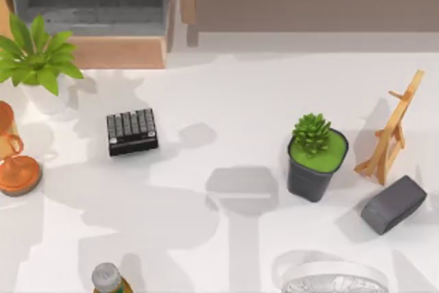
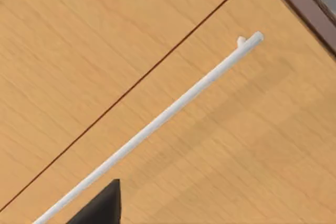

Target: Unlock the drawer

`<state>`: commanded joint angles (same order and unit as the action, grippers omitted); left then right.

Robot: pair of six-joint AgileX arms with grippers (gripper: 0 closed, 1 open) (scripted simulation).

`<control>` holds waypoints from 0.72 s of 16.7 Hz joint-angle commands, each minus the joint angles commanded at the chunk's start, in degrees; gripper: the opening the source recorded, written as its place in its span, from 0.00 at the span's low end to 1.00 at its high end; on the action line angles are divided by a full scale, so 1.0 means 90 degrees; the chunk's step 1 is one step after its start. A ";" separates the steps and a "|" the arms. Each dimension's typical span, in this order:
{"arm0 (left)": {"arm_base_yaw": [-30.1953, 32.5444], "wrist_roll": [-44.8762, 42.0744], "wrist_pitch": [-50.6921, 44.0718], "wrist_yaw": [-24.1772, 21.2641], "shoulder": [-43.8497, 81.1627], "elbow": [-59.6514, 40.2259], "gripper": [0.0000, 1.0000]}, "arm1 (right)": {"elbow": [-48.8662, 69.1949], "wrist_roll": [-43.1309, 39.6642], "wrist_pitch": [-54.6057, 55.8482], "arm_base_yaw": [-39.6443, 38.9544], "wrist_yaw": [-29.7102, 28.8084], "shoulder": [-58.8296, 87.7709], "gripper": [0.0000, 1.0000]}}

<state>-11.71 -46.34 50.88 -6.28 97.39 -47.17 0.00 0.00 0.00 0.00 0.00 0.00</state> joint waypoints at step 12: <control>-0.1364 -0.4928 0.1822 -0.2258 0.3688 -0.1757 1.00 | 0.0000 0.0000 0.0000 0.0000 0.0000 0.0000 1.00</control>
<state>-23.98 -90.70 67.27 -26.60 130.58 -62.98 0.00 0.00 0.00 0.00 0.00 0.00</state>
